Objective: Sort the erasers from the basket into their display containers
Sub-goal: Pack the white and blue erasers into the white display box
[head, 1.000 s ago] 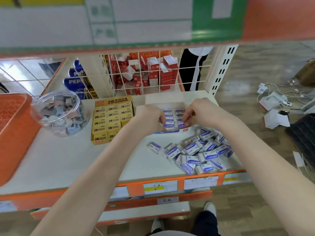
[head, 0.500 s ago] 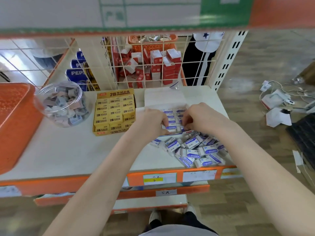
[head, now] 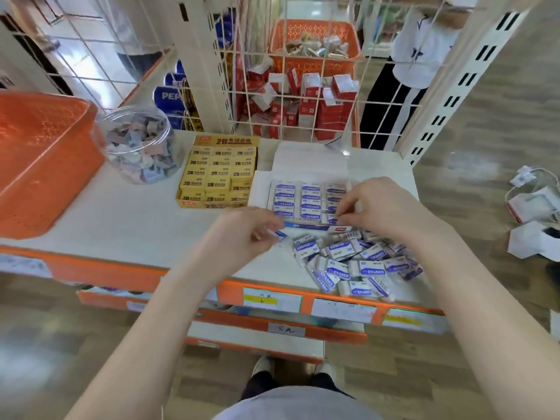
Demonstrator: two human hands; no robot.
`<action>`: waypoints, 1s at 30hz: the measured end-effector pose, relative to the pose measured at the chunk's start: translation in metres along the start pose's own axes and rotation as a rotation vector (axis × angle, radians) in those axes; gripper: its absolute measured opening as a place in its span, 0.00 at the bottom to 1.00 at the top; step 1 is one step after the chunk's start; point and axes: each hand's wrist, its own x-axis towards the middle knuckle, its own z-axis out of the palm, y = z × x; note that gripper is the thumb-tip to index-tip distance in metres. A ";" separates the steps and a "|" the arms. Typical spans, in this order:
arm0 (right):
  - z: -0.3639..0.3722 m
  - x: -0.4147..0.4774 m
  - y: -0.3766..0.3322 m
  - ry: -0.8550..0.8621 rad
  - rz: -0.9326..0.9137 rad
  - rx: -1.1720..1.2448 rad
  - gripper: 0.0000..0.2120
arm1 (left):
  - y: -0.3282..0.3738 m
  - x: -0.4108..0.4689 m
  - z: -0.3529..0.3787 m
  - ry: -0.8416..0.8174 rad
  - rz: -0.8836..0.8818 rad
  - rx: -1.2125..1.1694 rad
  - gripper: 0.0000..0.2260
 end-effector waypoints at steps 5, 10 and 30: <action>0.003 0.015 -0.007 -0.005 -0.046 -0.142 0.04 | -0.005 -0.001 0.017 0.085 0.029 0.051 0.12; 0.009 0.016 0.000 0.031 -0.082 -0.087 0.05 | -0.003 -0.006 0.031 0.130 -0.004 0.068 0.13; 0.005 0.012 -0.051 0.190 -0.393 0.573 0.17 | 0.025 0.006 -0.001 0.486 -0.120 -0.116 0.10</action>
